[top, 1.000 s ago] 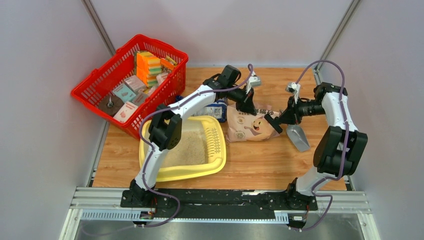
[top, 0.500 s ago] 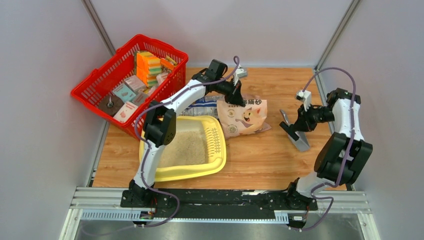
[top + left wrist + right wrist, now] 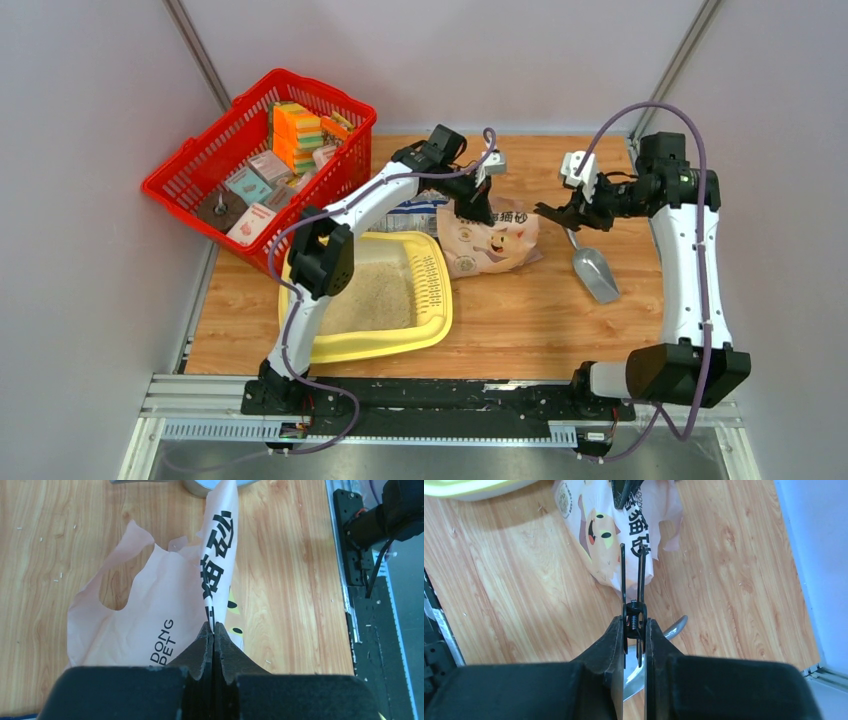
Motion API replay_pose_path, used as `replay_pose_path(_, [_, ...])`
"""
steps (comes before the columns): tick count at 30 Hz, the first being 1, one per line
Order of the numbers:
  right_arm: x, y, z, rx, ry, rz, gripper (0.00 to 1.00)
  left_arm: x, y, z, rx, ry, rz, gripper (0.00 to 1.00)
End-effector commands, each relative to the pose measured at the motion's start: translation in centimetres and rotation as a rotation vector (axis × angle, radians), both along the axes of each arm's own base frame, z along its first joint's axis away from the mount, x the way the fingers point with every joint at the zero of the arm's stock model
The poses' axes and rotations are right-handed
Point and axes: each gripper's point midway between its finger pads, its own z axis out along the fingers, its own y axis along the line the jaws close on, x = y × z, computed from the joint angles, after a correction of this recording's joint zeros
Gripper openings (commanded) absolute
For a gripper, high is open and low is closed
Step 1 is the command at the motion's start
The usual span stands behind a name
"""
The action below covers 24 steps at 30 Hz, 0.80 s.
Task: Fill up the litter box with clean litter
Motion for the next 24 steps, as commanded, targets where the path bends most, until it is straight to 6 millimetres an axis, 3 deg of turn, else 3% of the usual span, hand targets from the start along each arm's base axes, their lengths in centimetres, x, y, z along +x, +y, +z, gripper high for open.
replay_pose_path(1, [-4.9, -0.1, -2.8, -0.070, 0.259, 0.066, 0.00, -1.9, 0.5, 4.5, -0.042, -0.153, -0.092, 0.00])
replay_pose_path(7, [-2.7, 0.2, -3.3, -0.118, 0.232, 0.095, 0.00, -3.3, 0.7, 4.4, -0.035, -0.159, -0.102, 0.00])
replay_pose_path(12, [-1.8, 0.3, -4.6, -0.188, 0.253, 0.143, 0.00, -3.2, 0.1, 4.6, -0.070, -0.185, -0.058, 0.00])
replay_pose_path(24, [-3.7, 0.2, -5.1, -0.211, 0.338, 0.149, 0.00, -2.2, -0.6, 5.3, -0.096, -0.210, -0.010, 0.00])
